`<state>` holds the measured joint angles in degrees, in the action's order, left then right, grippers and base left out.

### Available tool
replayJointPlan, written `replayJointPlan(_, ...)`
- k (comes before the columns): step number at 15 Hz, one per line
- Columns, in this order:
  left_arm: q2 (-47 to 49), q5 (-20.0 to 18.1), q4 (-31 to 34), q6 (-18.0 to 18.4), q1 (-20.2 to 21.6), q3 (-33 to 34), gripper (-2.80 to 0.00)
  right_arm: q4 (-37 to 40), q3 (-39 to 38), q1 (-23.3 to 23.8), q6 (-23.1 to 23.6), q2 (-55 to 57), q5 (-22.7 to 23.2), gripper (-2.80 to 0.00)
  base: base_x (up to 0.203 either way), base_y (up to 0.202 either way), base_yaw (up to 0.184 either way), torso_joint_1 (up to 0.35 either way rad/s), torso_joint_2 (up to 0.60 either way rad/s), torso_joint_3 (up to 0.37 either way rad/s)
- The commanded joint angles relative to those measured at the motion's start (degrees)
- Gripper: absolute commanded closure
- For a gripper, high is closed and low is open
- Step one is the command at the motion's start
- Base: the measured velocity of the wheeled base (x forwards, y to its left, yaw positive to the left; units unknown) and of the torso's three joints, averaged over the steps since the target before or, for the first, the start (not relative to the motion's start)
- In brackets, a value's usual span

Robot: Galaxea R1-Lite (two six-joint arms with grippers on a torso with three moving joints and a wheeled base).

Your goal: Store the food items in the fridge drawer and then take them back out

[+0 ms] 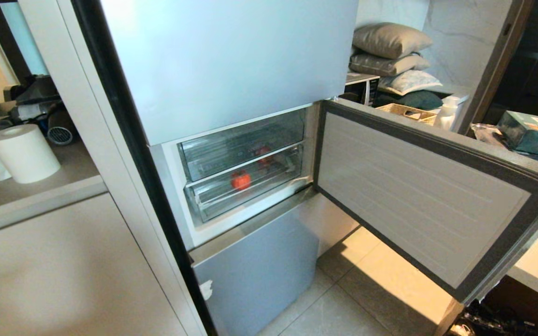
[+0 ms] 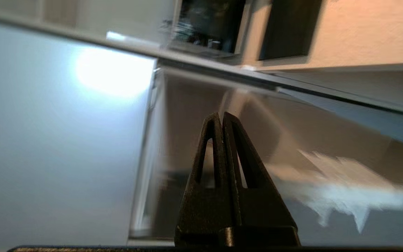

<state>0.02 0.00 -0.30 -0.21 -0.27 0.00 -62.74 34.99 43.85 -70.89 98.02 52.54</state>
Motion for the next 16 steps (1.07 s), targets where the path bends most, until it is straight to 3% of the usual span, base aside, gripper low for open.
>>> replayJointPlan(1, -0.1, 0.0, 0.0, -0.1, 0.0, 0.1, 0.00, -0.5, -3.4, 0.1, -0.6, -14.0, 0.8, 0.00, 0.000, 0.000, 0.000, 0.000, 0.00, 0.000)
replayJointPlan(4, -0.2, 0.0, 0.0, 0.0, 0.0, 0.1, 0.00, -0.9, -1.3, 0.1, -3.6, -26.9, 0.5, 0.00, 0.000, 0.000, 0.000, 0.000, 0.00, 0.000)
replayJointPlan(6, -0.1, 0.0, 0.0, 0.0, 0.0, 0.1, 0.00, -1.1, 2.2, 0.3, -4.3, -28.7, -6.2, 0.00, 0.000, 0.000, 0.000, 0.000, 0.00, 0.000)
replayJointPlan(7, -0.2, 0.0, 0.0, 0.0, 0.0, 0.1, 0.00, -1.0, 2.6, 0.9, -2.3, -26.8, -10.3, 0.00, 0.000, 0.000, 0.000, 0.000, 0.00, 0.000)
replayJointPlan(10, -0.2, 0.0, 0.0, 0.0, 0.0, 0.1, 0.00, -0.7, 1.9, 1.3, 11.6, -17.3, -24.4, 0.00, 0.000, 0.000, 0.000, 0.000, 0.00, 0.000)
replayJointPlan(13, -0.1, 0.0, 0.0, 0.0, 0.0, 0.1, 0.00, -0.6, 0.6, -8.6, 19.0, -6.1, -34.3, 0.00, 0.000, 0.000, 0.000, 0.000, 0.00, 0.000)
replayJointPlan(16, -0.2, 0.0, 0.0, -0.1, 0.0, 0.1, 0.00, -0.6, -2.0, -20.3, 24.3, -2.1, -36.1, 0.00, 0.000, 0.000, 0.000, 0.000, 0.00, 0.000)
